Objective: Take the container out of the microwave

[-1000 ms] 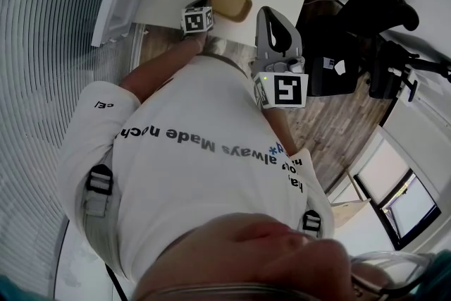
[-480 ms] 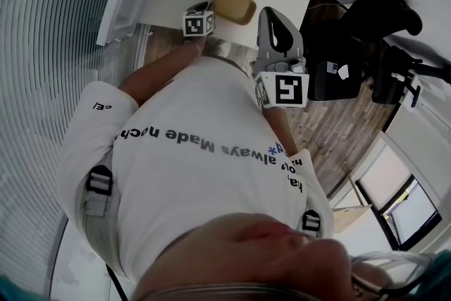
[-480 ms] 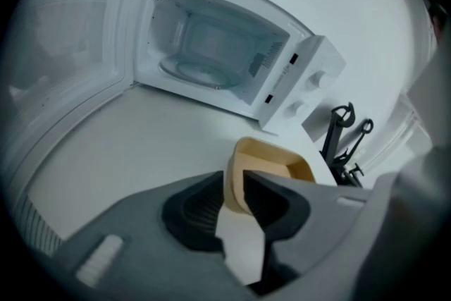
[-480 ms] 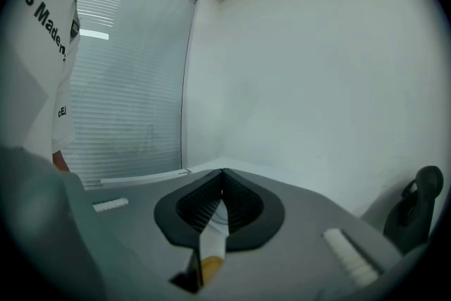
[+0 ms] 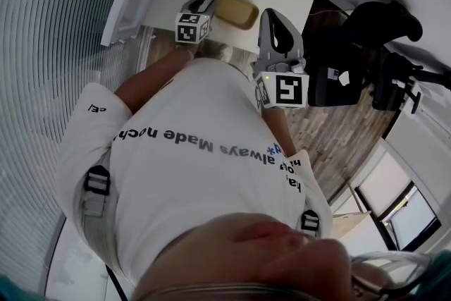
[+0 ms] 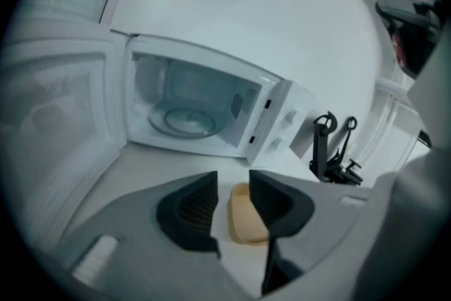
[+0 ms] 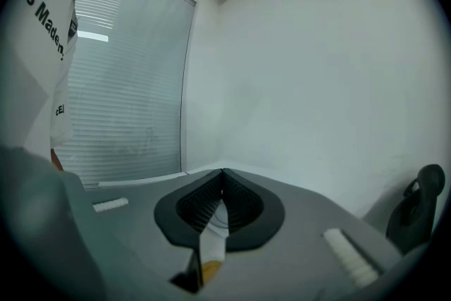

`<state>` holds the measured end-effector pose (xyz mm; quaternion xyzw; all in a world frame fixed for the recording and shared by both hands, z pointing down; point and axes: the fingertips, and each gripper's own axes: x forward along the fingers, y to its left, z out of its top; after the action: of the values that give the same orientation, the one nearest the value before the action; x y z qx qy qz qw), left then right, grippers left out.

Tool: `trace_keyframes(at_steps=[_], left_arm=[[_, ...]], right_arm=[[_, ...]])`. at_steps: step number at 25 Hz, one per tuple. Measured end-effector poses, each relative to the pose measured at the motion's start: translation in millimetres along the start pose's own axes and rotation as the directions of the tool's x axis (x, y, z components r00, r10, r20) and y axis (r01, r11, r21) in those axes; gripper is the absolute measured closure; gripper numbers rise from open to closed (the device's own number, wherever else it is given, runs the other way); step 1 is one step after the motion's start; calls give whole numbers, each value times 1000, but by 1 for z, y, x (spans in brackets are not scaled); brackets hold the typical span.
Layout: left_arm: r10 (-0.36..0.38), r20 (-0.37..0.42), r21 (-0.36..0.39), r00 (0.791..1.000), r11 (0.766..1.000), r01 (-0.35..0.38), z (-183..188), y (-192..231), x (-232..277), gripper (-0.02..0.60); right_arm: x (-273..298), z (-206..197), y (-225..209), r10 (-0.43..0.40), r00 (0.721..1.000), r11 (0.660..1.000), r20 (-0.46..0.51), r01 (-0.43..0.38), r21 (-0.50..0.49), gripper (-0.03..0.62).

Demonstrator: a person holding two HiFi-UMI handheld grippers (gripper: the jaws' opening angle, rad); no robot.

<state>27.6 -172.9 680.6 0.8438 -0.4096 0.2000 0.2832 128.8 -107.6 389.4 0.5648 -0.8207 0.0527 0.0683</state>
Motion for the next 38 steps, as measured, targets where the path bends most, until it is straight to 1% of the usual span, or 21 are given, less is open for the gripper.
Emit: trace_keyframes(at_steps=[3,5,9,12,15,18,21,29,31,35,38], left_arm=[[-53,77,128,996,991,43,35,-15,-17,459],[-87,122,189,989,980,63,58,-27,-30,460],[-150,198,266,969,959,94,97,-48,-56,463],[-195,225,302,955,946,122,121,-62,-78,466],[-225,256,327,940,935,135,142,-71,-99,471],[-237,304,334,923,934,130,165,-76,-117,472],[-247,336,355,909,927,121,182,-83,-133,472],[-308,366,415,878,899,142,207,-102,-162,486],[-313,372,425,874,894,139,211,-103,-164,486],[-319,371,436,872,889,140,213,-105,-165,488],[-318,371,430,872,892,143,214,-104,-164,491]], right_arm=[[1,1,-1,-2,1000,1000,6,2,-1,592],[2,2,-1,-2,1000,1000,10,2,-1,592],[4,4,-1,0,1000,1000,13,0,-2,592],[6,5,0,4,1000,1000,17,-4,-6,592],[7,8,2,9,1000,1000,19,-9,-10,592],[9,10,3,13,1000,1000,20,-13,-14,592],[10,13,5,19,999,1000,26,-18,-17,592],[10,20,9,29,999,999,31,-28,-31,592],[10,20,8,26,999,999,28,-25,-35,592],[10,23,9,29,999,999,28,-27,-42,594],[10,25,9,30,999,999,28,-28,-44,592]])
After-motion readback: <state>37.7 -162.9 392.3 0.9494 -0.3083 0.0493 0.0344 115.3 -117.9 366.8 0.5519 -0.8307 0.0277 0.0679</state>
